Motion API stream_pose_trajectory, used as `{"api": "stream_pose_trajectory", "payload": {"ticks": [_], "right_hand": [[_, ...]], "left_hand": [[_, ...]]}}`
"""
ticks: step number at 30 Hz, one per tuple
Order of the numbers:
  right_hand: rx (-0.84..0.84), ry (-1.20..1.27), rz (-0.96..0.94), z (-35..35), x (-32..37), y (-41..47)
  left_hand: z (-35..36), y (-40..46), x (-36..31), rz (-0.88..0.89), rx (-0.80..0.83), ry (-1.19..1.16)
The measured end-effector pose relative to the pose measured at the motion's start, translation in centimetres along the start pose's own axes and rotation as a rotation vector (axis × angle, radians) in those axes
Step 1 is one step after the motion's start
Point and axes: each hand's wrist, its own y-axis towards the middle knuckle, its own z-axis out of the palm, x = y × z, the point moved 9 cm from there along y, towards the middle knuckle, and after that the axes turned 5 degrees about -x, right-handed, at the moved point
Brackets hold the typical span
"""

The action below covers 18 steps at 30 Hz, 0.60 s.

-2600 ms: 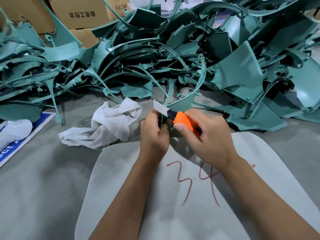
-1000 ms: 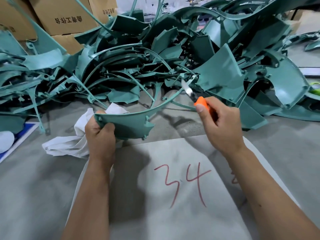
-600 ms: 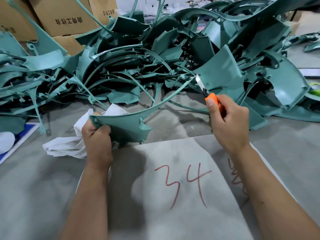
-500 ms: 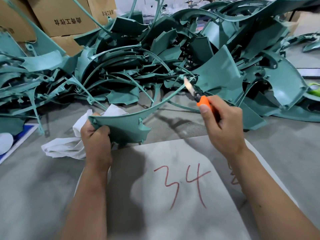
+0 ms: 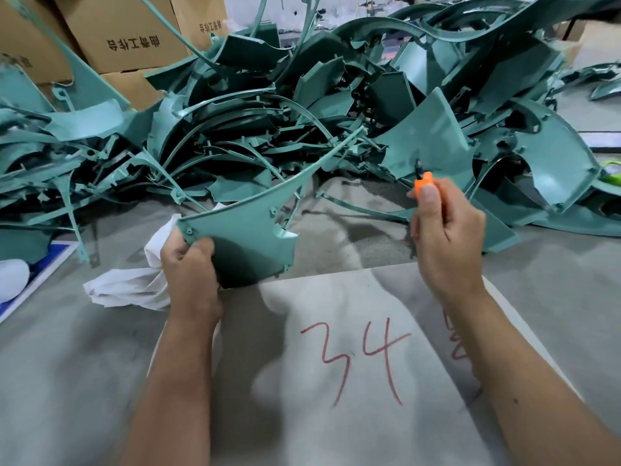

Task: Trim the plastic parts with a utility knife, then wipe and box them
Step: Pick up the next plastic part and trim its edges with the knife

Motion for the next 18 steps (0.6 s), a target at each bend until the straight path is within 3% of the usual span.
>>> {"api": "stream_pose_trajectory", "payload": {"ticks": [5, 10, 12, 15, 18], "right_hand": [[0.144, 0.075, -0.161, 3.0, 2.5, -2.0], [0.165, 0.060, -0.192, 3.6, 2.9, -2.6], [0.165, 0.036, -0.201, 3.6, 2.9, -2.6], [0.161, 0.005, -0.211, 3.5, 3.0, -2.5], [0.188, -0.095, -0.202, 3.7, 2.3, -2.5]], "left_hand": [[0.1, -0.2, -2.7, 0.070, 0.005, -0.180], [0.2, -0.5, -5.8, 0.184, 0.051, -0.376], [0.4, -0.7, -6.1, 0.187, 0.060, -0.347], [2.4, -1.6, -2.4, -0.114, 0.135, -0.106], [6.2, -5.4, 2.4, -0.614, 0.441, -0.134]]}}
